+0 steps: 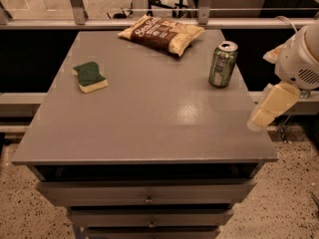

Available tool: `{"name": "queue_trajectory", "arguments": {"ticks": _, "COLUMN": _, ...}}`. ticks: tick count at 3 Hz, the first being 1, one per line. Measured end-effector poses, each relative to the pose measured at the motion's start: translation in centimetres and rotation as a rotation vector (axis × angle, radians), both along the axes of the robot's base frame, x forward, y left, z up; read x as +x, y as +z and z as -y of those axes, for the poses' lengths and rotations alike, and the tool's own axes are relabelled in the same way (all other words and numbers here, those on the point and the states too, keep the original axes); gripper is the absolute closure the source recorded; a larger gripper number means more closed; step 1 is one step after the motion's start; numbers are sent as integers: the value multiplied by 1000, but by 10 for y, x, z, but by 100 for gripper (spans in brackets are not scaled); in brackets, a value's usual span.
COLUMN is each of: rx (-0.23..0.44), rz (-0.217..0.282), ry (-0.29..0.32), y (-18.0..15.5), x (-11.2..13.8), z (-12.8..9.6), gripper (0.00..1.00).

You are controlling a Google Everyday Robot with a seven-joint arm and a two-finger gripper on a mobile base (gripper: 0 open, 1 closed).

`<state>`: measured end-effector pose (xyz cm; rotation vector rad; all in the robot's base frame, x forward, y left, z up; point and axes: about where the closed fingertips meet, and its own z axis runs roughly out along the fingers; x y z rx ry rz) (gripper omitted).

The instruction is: Move green can near sponge

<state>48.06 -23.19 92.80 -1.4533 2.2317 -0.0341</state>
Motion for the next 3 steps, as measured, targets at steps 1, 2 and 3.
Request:
{"name": "queue_trajectory", "arguments": {"ticks": 1, "rx": 79, "rz": 50, "ry": -70, "y": -14, "x": 33, "z": 10, "gripper": 0}}
{"name": "queue_trajectory", "arguments": {"ticks": 2, "rx": 195, "rz": 133, "ry": -133, "y": -22, "x": 75, "z": 17, "gripper": 0}}
{"name": "queue_trajectory", "arguments": {"ticks": 3, "rx": 307, "rz": 209, "ry": -174, "y": -27, "x": 110, "z": 19, "gripper": 0}}
